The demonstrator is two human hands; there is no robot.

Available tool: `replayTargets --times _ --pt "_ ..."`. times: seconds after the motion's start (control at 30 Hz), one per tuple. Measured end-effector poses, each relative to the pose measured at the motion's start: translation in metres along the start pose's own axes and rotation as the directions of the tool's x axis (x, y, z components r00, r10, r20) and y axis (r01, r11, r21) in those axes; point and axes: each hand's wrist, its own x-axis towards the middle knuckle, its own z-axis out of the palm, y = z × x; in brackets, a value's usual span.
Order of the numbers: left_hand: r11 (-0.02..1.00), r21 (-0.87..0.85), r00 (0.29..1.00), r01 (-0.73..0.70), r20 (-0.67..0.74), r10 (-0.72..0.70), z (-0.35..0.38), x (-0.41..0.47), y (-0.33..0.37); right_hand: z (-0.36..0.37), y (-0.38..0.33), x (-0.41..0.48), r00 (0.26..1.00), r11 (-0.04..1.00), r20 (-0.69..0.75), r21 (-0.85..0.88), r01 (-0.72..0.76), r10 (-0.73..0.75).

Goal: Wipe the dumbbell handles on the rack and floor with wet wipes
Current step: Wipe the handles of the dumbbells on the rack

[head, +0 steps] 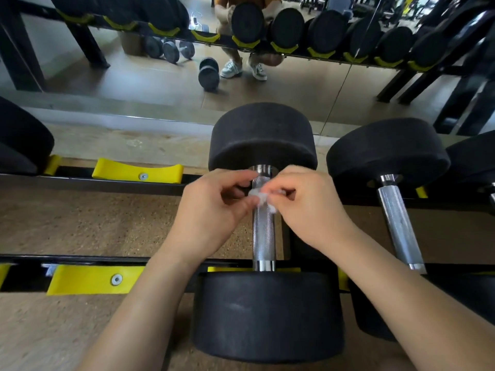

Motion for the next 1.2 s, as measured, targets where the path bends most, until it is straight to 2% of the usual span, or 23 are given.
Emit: replayTargets --times 0.03,0.1,0.13,0.23,0.33,0.47,0.53,0.6,0.67,0.77,0.83,0.93,1.0,1.07,1.1,1.13,1.17,1.2 --pt "0.999 0.01 0.997 -0.034 0.075 0.033 0.0 0.001 0.002 -0.003 0.0 -0.009 0.997 0.999 0.079 0.037 -0.023 0.02" --pt "1.0 0.016 0.979 -0.016 0.205 0.012 -0.001 0.001 0.005 -0.009 0.0 -0.021 0.976 0.988 0.199 0.114 -0.108 0.084" --pt "1.0 0.029 0.974 0.004 0.228 -0.011 -0.002 0.0 0.006 -0.009 0.001 -0.02 0.975 0.982 0.195 0.137 -0.133 0.105" --pt "0.992 0.128 0.981 0.004 0.19 -0.028 -0.004 0.002 0.01 -0.003 -0.001 -0.003 0.989 0.98 -0.01 0.14 -0.145 0.147" --pt "0.928 0.334 0.985 -0.162 0.116 0.13 -0.003 0.008 0.015 0.001 -0.008 0.005 0.981 0.968 -0.073 0.188 -0.165 0.181" --pt "0.89 0.346 0.953 -0.297 0.163 0.255 0.0 0.013 0.012 -0.01 -0.01 -0.009 0.961 0.904 0.125 0.327 -0.275 0.247" --pt "0.823 0.383 0.907 -0.419 0.208 0.365 0.001 0.018 0.009 -0.02 -0.01 -0.029 0.952 0.893 0.161 0.336 -0.3 0.259" --pt "0.74 0.436 0.857 -0.513 0.206 0.473 0.003 0.025 0.005 -0.031 -0.015 -0.059 0.968 0.896 0.097 0.367 -0.25 0.231" --pt "0.704 0.472 0.839 -0.531 0.179 0.513 0.007 0.031 0.003 -0.036 -0.025 -0.092 0.984 0.904 0.015 0.393 -0.167 0.176" --pt "0.693 0.573 0.879 -0.438 0.111 0.463 0.012 0.034 0.009 -0.023 -0.033 -0.127 0.992 0.968 -0.104 0.249 -0.042 0.07" --pt "0.671 0.611 0.893 -0.421 0.147 0.426 0.013 0.035 0.015 -0.013 -0.033 -0.133 0.981 0.981 -0.191 0.196 0.005 0.033" --pt "0.664 0.534 0.848 -0.523 0.403 0.344 0.008 0.03 0.025 -0.008 -0.034 -0.133 0.966 0.982 -0.258 0.185 0.03 0.019" --pt "0.731 0.455 0.782 -0.508 0.599 0.171 0.006 0.024 0.033 -0.008 -0.034 -0.132 0.959 0.98 -0.282 0.195 0.037 0.02" --pt "0.765 0.42 0.707 -0.489 0.704 0.065 0.005 0.02 0.04 -0.006 -0.035 -0.132 0.958 0.976 -0.285 0.216 0.035 0.028" --pt "0.7 0.446 0.69 -0.558 0.717 0.093 0.007 0.021 0.041 -0.006 -0.035 -0.131 0.958 0.973 -0.285 0.228 0.035 0.032" --pt "0.582 0.493 0.693 -0.646 0.699 0.177 0.011 0.025 0.041 -0.005 -0.034 -0.131 0.956 0.972 -0.29 0.234 0.037 0.034" --pt "0.465 0.556 0.71 -0.689 0.648 0.277 0.016 0.032 0.041 -0.005 -0.033 -0.13 0.954 0.971 -0.297 0.236 0.039 0.033" --pt "0.395 0.631 0.744 -0.667 0.585 0.323 0.019 0.039 0.043 -0.004 -0.033 -0.13 0.953 0.97 -0.301 0.24 0.042 0.033"
